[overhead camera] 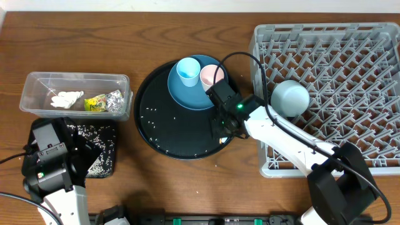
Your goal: Sort waste into correct bins and load items into the dishwasher rack
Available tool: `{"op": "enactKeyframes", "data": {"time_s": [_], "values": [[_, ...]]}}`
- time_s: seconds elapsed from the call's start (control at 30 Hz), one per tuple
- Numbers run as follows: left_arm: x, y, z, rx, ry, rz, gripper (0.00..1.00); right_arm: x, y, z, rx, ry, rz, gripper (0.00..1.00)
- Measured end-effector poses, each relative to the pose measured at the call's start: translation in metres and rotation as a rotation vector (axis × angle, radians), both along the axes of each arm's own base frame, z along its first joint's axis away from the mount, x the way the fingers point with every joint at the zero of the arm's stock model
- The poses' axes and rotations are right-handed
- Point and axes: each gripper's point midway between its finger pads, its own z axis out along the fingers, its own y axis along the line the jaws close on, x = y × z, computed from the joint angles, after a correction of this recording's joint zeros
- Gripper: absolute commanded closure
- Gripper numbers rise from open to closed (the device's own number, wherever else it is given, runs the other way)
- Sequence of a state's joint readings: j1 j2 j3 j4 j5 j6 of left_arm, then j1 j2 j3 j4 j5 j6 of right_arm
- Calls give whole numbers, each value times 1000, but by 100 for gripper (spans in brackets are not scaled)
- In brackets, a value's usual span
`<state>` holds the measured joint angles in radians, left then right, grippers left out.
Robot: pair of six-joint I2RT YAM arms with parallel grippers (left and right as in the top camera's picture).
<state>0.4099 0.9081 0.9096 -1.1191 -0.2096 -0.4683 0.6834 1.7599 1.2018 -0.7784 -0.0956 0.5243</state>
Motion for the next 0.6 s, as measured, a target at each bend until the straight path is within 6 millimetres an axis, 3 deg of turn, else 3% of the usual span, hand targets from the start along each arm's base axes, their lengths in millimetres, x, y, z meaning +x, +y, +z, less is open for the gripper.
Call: {"op": "enactKeyframes", "data": {"time_s": [0.1,0.27,0.3,0.37,0.4,0.47,0.6], "values": [[0,0,0,0,0,0,2,-13,-7,-3,-27,57,1,68],[0,0,0,0,0,0,2,-26,-9,-4,-35,110,7,70],[0,0,0,0,0,0,2,-28,-8,-4,-35,118,10,67],[0,0,0,0,0,0,2,-34,-6,-4,-38,130,16,44],[0,0,0,0,0,0,2,-36,-5,-4,-40,132,28,41],[0,0,0,1,-2,0,2,-43,-5,-5,-48,150,40,42],[17,8,8,34,-79,0,2,-49,-2,-5,-50,162,55,57]]}}
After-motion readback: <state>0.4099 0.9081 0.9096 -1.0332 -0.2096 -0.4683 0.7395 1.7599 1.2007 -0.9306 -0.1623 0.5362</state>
